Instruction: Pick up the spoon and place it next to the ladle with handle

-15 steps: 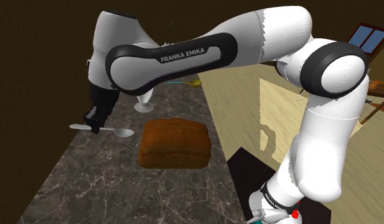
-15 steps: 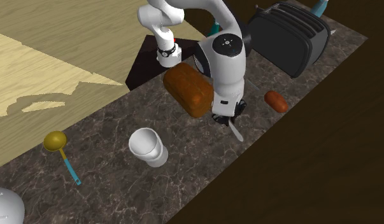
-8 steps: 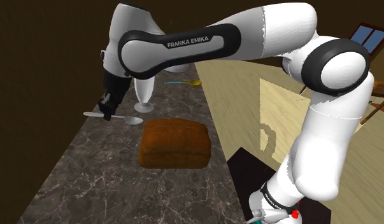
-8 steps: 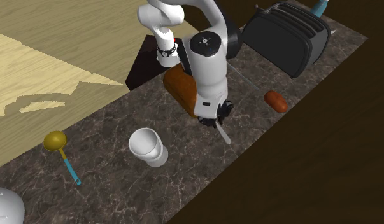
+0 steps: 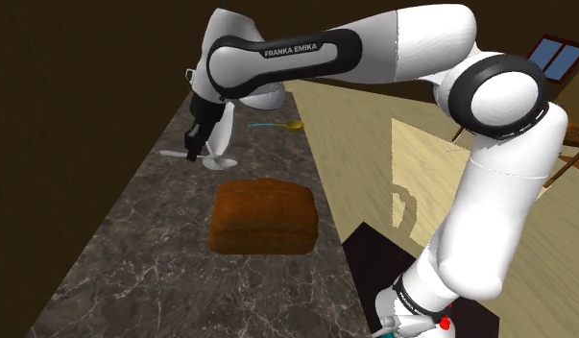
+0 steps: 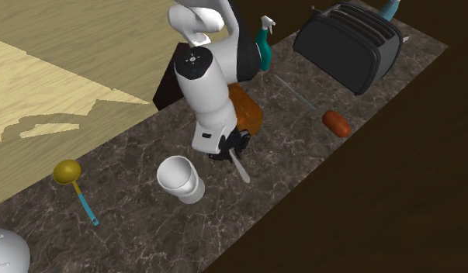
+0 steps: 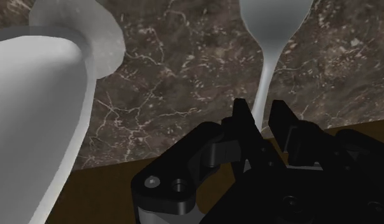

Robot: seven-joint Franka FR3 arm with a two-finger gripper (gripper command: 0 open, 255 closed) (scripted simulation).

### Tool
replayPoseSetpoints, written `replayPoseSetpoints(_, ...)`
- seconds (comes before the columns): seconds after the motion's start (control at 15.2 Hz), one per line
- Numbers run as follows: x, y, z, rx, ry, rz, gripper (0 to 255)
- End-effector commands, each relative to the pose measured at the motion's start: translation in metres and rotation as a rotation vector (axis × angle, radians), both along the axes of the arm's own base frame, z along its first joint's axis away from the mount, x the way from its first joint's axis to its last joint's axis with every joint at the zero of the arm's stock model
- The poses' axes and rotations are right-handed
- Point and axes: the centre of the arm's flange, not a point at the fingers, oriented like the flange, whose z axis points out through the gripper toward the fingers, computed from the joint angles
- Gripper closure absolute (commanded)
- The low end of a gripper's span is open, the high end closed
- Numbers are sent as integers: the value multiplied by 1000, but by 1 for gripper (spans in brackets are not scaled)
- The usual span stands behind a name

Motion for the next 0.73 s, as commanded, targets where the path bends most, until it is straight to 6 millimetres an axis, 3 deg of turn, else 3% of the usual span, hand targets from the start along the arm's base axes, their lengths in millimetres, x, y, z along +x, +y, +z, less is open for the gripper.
replayPoseSetpoints(0.0,13,-27,2,0,0,1,255)
replayPoseSetpoints(0.66,65,-149,2,0,0,1,255)
